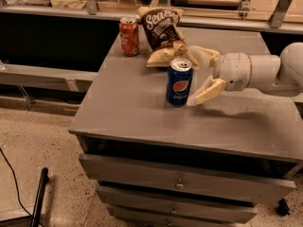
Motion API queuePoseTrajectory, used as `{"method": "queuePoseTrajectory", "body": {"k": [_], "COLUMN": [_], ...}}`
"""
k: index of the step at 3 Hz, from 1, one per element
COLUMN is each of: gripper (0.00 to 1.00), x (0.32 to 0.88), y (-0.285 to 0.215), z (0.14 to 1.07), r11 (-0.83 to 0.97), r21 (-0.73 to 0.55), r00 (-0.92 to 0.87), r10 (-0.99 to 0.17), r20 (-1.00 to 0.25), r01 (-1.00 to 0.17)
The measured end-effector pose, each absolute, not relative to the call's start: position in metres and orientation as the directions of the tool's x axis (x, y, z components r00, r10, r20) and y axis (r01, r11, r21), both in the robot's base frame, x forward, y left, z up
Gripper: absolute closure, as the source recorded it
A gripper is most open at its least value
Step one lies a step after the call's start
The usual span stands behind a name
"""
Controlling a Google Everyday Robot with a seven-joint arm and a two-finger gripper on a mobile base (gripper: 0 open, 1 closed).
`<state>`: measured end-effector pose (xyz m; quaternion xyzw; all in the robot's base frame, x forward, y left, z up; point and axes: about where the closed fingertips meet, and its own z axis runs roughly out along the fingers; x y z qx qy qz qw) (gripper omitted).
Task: Place pepsi can upright
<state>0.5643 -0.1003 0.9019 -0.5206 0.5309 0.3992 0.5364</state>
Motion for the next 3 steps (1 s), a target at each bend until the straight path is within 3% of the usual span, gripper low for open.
{"method": "queuePoseTrajectory", "body": {"k": [2, 3], "gripper": [0.0, 0.0], "x": [0.56, 0.561], "y": [-0.164, -0.166], "z": [0.937, 0.939], "r11": [0.213, 0.217], "r21": [-0.226, -0.229], "r00": [0.183, 0.185], "r10": [-0.204, -0.206], "r20": [-0.962, -0.961], "r01": [-0.95, -0.949]}}
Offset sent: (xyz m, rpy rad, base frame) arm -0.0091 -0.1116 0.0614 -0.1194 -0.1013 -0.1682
